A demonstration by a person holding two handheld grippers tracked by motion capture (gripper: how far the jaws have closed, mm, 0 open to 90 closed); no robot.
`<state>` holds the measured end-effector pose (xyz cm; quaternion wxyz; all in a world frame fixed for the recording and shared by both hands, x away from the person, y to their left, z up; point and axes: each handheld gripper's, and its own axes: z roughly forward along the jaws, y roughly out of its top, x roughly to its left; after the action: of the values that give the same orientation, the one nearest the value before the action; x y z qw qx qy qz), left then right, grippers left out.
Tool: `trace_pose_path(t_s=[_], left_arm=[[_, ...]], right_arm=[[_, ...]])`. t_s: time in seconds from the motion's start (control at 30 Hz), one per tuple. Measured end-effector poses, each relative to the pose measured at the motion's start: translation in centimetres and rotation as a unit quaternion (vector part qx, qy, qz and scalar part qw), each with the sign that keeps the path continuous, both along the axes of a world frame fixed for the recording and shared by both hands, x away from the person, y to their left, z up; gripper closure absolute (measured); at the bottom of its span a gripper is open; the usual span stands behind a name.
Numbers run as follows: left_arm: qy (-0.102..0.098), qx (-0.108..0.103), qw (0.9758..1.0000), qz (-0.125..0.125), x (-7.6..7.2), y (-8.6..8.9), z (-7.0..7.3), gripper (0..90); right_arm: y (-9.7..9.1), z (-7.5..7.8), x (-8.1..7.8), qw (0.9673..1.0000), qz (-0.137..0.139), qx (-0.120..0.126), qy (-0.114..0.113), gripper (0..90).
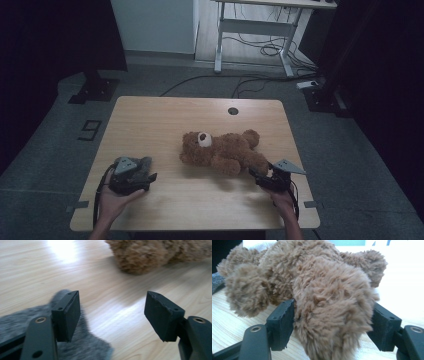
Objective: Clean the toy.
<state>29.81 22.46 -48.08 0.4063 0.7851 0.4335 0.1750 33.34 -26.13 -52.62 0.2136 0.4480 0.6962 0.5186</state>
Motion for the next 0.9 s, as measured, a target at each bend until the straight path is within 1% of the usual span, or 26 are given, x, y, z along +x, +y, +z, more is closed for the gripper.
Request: trace_pose_path(t_s=[0.1, 0.17, 0.3, 0.43, 0.57, 0.6, 0.73, 0.8, 0.9], left_arm=[[0.003, -0.003, 0.9999, -0.012, -0.2, -1.2, -0.2, 29.5], [0.002, -0.009, 0.9998, -0.019, -0.4, -1.9, -0.3, 29.9], [0.001, -0.015, 0.9994, -0.031, -0.6, -3.3, -0.6, 29.8], [0.007, -0.014, 0.9988, -0.047, -0.7, -4.7, -1.4, 29.9], [0.018, -0.007, 0.9979, -0.061, -0.8, -6.1, -2.3, 29.9], [0.019, -0.005, 0.9978, -0.064, -0.8, -6.4, -2.5, 29.9], [0.026, -0.006, 0.997, -0.073, -1.0, -7.2, -3.3, 30.1], [0.029, -0.001, 0.9966, -0.077, -1.1, -7.6, -3.6, 30.0], [0.033, -0.005, 0.9962, -0.08, -1.1, -7.8, -3.9, 30.1]], right_arm=[[-0.3, 0.4, -0.8, 1.0, 0.001, -0.002, -0.007, 28.8], [-0.5, 0.6, -1.3, 1.0, 0.006, -0.002, -0.005, 28.7], [-0.7, 0.4, -2.3, 0.9999, 0.013, -0.005, 0.0, 28.5], [-0.7, 0.2, -3.3, 0.9998, 0.018, -0.004, 0.002, 28.3], [-0.6, 0.0, -4.3, 0.9997, 0.022, -0.009, 0.003, 27.9], [-0.5, 0.0, -4.5, 0.9997, 0.02, -0.01, 0.001, 27.9], [-0.5, 0.1, -5.5, 0.9996, 0.029, -0.005, 0.001, 27.9], [-0.4, 0.0, -5.8, 0.9993, 0.036, 0.0, 0.005, 27.9], [0.0, -0.4, -5.8, 0.999, 0.044, 0.0, 0.013, 27.9]])
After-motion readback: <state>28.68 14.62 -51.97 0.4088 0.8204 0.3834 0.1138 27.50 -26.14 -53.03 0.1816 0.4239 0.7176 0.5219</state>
